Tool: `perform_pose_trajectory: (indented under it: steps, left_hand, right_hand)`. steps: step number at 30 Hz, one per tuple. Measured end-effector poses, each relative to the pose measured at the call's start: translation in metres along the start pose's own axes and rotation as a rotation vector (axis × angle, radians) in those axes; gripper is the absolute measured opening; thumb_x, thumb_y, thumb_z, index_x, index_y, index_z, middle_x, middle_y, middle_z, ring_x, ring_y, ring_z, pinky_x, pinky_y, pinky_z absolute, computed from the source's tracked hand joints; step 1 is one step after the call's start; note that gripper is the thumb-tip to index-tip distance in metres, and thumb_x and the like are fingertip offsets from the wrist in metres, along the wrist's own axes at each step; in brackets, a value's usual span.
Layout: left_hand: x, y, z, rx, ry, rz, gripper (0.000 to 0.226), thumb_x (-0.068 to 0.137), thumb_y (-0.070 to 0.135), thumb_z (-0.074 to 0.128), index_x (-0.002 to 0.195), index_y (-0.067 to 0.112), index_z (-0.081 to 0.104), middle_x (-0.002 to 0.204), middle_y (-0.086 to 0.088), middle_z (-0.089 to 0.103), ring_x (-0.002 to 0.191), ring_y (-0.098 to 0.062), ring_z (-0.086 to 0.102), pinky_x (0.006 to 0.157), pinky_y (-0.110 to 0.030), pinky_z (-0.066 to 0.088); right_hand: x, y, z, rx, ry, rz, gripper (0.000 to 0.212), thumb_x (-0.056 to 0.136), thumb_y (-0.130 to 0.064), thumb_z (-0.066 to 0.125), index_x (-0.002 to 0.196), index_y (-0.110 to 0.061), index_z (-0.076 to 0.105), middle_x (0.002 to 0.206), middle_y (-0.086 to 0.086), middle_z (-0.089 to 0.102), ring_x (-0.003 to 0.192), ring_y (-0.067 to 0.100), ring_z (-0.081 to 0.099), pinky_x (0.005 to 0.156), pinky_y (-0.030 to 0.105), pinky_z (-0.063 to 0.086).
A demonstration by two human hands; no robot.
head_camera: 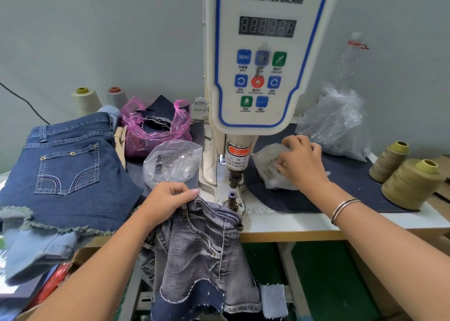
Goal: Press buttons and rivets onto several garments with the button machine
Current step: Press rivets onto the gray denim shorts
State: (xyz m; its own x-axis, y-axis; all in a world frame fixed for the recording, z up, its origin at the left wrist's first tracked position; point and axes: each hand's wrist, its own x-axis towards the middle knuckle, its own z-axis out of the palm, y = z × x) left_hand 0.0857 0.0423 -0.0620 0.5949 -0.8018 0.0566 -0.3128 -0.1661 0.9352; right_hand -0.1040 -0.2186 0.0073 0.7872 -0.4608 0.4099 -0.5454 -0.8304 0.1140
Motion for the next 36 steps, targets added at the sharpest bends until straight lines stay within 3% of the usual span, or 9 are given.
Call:
perform_pose_trajectory:
  steps: [3, 7, 9, 12, 14, 17, 23, 29, 36]
  left_hand:
    - [0.001, 0.000, 0.000, -0.016, 0.008, -0.005, 0.053, 0.064, 0.066, 0.067, 0.064, 0.013, 0.068, 0.064, -0.008, 0.057, 0.064, -0.017, 0.049, 0.069, -0.031, 0.038]
    - [0.001, 0.000, 0.001, -0.018, 0.001, 0.005, 0.052, 0.065, 0.066, 0.066, 0.064, 0.014, 0.069, 0.064, -0.007, 0.059, 0.063, -0.017, 0.050, 0.069, -0.032, 0.039]
    - [0.001, 0.000, 0.000, -0.020, 0.001, 0.003, 0.051, 0.065, 0.066, 0.066, 0.064, 0.015, 0.069, 0.064, -0.006, 0.060, 0.063, -0.016, 0.052, 0.069, -0.032, 0.040]
    - [0.001, -0.001, 0.000, -0.006, -0.003, 0.005, 0.050, 0.065, 0.068, 0.066, 0.063, 0.017, 0.070, 0.063, -0.003, 0.061, 0.061, -0.013, 0.052, 0.069, -0.029, 0.040]
    - [0.001, -0.001, 0.000, -0.001, 0.000, 0.007, 0.051, 0.066, 0.068, 0.066, 0.064, 0.017, 0.070, 0.064, -0.005, 0.062, 0.062, -0.014, 0.053, 0.069, -0.030, 0.040]
    - [0.001, -0.001, 0.000, 0.000, 0.003, 0.004, 0.051, 0.066, 0.067, 0.066, 0.065, 0.016, 0.070, 0.065, -0.007, 0.062, 0.063, -0.015, 0.053, 0.069, -0.030, 0.041]
    - [0.002, -0.003, -0.001, 0.004, 0.001, 0.001, 0.055, 0.066, 0.068, 0.066, 0.066, 0.013, 0.069, 0.064, -0.008, 0.056, 0.063, -0.017, 0.048, 0.068, -0.031, 0.038]
    - [0.002, -0.003, 0.000, -0.017, -0.007, -0.011, 0.052, 0.065, 0.068, 0.066, 0.066, 0.015, 0.070, 0.064, -0.008, 0.057, 0.062, -0.016, 0.048, 0.067, -0.031, 0.038]
    - [0.002, 0.001, 0.001, -0.020, -0.004, -0.011, 0.048, 0.065, 0.067, 0.066, 0.063, 0.019, 0.070, 0.061, 0.000, 0.061, 0.059, -0.008, 0.051, 0.062, -0.021, 0.040]
  right_hand:
    - [-0.008, -0.006, -0.007, 0.186, 0.149, 0.077, 0.009, 0.078, -0.011, 0.072, 0.072, -0.005, 0.070, 0.115, 0.011, 0.056, 0.116, 0.034, 0.043, 0.091, 0.043, 0.023]
    - [-0.019, -0.014, -0.026, 0.397, 0.340, 0.186, 0.014, 0.079, -0.018, 0.075, 0.070, -0.009, 0.070, 0.101, 0.007, 0.058, 0.103, 0.027, 0.047, 0.086, 0.036, 0.024]
    - [-0.025, -0.026, -0.040, 0.781, 0.360, 0.333, 0.016, 0.081, -0.020, 0.074, 0.066, -0.015, 0.068, 0.083, 0.000, 0.057, 0.083, 0.013, 0.049, 0.077, 0.030, 0.032]
    - [-0.041, -0.059, -0.049, 1.557, 0.041, 0.669, 0.028, 0.085, -0.019, 0.068, 0.062, -0.015, 0.054, 0.052, -0.001, 0.040, 0.044, 0.009, 0.033, 0.046, 0.022, 0.030]
    - [-0.052, -0.077, -0.042, 1.779, -0.217, 0.845, 0.017, 0.088, -0.018, 0.066, 0.076, -0.010, 0.056, 0.050, 0.001, 0.032, 0.038, 0.010, 0.024, 0.037, 0.020, 0.023]
    - [-0.061, -0.096, -0.034, 1.931, -0.398, 0.948, 0.017, 0.088, -0.018, 0.065, 0.096, -0.004, 0.058, 0.048, -0.004, 0.039, 0.034, 0.006, 0.028, 0.034, 0.017, 0.025]
    - [-0.061, -0.113, -0.032, 2.125, -0.521, 1.008, 0.012, 0.089, -0.018, 0.061, 0.084, -0.008, 0.057, 0.043, -0.005, 0.041, 0.028, 0.004, 0.029, 0.029, 0.015, 0.024]
    - [-0.063, -0.120, -0.038, 2.230, -0.572, 1.117, 0.012, 0.091, -0.018, 0.059, 0.087, -0.006, 0.060, 0.042, -0.004, 0.037, 0.026, 0.004, 0.026, 0.027, 0.016, 0.021]
    - [-0.063, -0.120, -0.046, 2.431, -0.632, 1.237, 0.021, 0.092, -0.018, 0.056, 0.078, -0.002, 0.062, 0.042, -0.004, 0.036, 0.025, 0.005, 0.026, 0.028, 0.015, 0.022]
